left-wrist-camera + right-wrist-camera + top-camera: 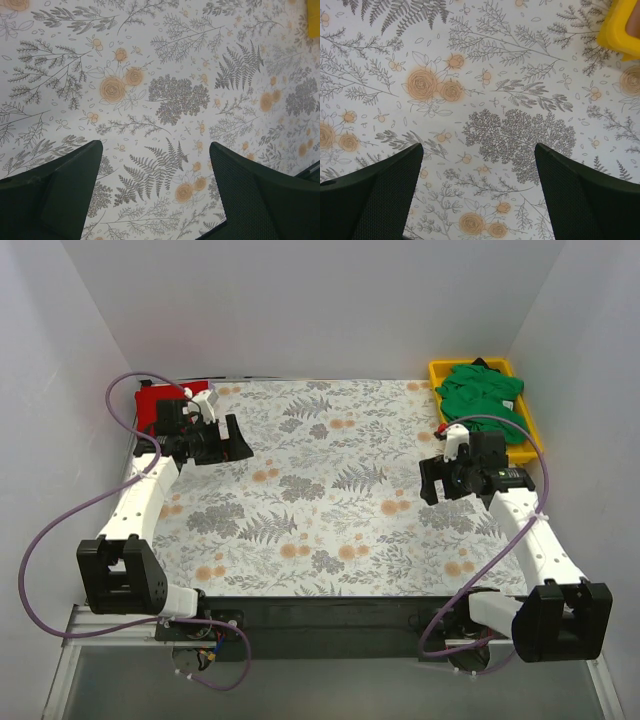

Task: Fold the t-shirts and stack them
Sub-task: Grab the tshirt from the pile

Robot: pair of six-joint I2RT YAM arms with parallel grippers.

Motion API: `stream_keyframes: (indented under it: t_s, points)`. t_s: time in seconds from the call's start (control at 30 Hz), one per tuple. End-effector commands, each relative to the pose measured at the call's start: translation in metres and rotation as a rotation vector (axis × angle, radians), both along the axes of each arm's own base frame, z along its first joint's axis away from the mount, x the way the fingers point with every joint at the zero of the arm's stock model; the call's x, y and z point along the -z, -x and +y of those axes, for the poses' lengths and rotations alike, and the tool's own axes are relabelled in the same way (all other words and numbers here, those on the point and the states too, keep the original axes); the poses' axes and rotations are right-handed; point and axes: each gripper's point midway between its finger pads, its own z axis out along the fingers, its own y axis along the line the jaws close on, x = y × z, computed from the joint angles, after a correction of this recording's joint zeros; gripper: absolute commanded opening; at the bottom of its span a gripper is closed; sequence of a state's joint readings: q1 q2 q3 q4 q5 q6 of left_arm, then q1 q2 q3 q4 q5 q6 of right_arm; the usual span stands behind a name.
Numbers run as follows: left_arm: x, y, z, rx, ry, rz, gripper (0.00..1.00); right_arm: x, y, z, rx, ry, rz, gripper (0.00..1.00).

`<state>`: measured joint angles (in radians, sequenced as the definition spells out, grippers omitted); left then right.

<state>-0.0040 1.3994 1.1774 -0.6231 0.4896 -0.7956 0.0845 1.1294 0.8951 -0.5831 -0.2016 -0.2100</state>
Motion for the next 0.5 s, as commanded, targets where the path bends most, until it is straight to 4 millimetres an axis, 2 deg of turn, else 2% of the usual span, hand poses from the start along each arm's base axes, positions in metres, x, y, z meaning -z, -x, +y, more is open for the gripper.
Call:
stream_keyframes:
  t_s: [0.0,0.03,0.07,0.1,0.13,0.17,0.23,0.27,0.3,0.47]
  points:
    - [-0.037,-0.016,0.005,-0.057,-0.003,-0.112,0.88,-0.029,-0.026,-0.007,-0.008,0.046,-0.078,0.98]
    - [-0.039,-0.018,0.004,-0.053,-0.001,-0.115,0.88,-0.024,-0.028,-0.005,-0.043,0.055,-0.043,0.98]
    - [-0.041,-0.020,0.006,-0.062,-0.003,-0.121,0.88,-0.042,-0.040,-0.003,-0.054,0.056,-0.077,0.98]
    - [-0.040,-0.019,0.006,-0.075,0.002,-0.117,0.88,-0.047,-0.044,-0.003,-0.062,0.051,-0.073,0.98]
    - [-0.041,-0.021,0.007,-0.085,0.002,-0.124,0.88,-0.043,-0.046,0.001,-0.099,0.037,-0.023,0.98]
    - [-0.041,-0.021,0.007,-0.084,0.001,-0.130,0.88,-0.061,-0.058,0.003,-0.113,0.030,-0.060,0.98]
    - [-0.040,-0.023,0.008,-0.088,-0.006,-0.138,0.88,-0.068,-0.073,-0.003,-0.131,0.011,-0.071,0.98]
    - [-0.040,-0.024,0.009,-0.092,-0.013,-0.142,0.88,-0.089,-0.087,-0.005,-0.130,0.005,-0.125,0.98]
    - [-0.043,-0.026,0.010,-0.069,-0.034,-0.167,0.88,-0.088,-0.101,-0.021,-0.095,-0.005,-0.122,0.98]
    - [-0.057,-0.033,0.002,0.018,-0.035,-0.196,0.88,-0.121,-0.162,-0.068,-0.021,0.046,-0.198,0.98]
